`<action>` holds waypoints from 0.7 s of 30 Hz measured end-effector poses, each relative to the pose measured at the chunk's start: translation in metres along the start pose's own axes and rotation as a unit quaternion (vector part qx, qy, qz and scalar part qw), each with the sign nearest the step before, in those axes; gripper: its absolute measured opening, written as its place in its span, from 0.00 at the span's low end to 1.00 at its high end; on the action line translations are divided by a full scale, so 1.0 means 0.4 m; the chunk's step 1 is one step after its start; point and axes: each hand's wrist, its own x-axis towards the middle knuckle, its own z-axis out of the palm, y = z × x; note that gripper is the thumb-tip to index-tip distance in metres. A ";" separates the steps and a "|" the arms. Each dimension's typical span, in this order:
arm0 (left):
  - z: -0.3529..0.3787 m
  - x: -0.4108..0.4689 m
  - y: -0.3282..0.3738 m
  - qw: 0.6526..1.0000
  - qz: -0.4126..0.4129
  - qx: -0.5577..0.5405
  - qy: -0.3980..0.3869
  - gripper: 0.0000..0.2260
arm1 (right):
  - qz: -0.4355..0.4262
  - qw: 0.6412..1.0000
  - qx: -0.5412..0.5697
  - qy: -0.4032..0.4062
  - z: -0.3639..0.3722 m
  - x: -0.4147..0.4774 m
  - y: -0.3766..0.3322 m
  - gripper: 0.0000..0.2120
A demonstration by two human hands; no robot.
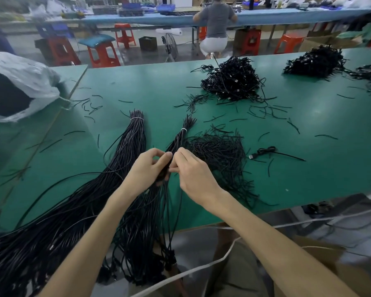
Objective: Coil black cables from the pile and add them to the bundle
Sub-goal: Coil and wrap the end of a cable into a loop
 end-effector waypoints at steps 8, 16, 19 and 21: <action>-0.008 0.037 -0.009 0.967 -0.196 -0.020 -0.158 0.16 | -0.123 0.975 -0.183 0.015 0.007 -0.027 0.021 0.19; 0.023 0.031 -0.067 0.984 -0.114 0.131 -0.025 0.11 | 0.220 0.976 0.009 0.006 -0.056 -0.034 0.166 0.07; 0.056 0.003 -0.083 0.955 -0.095 0.278 -0.042 0.13 | 0.342 0.937 0.024 0.071 -0.133 -0.024 0.278 0.06; 0.099 -0.015 -0.087 0.920 -0.080 0.378 -0.066 0.17 | 0.395 0.913 0.010 0.098 -0.186 -0.028 0.351 0.07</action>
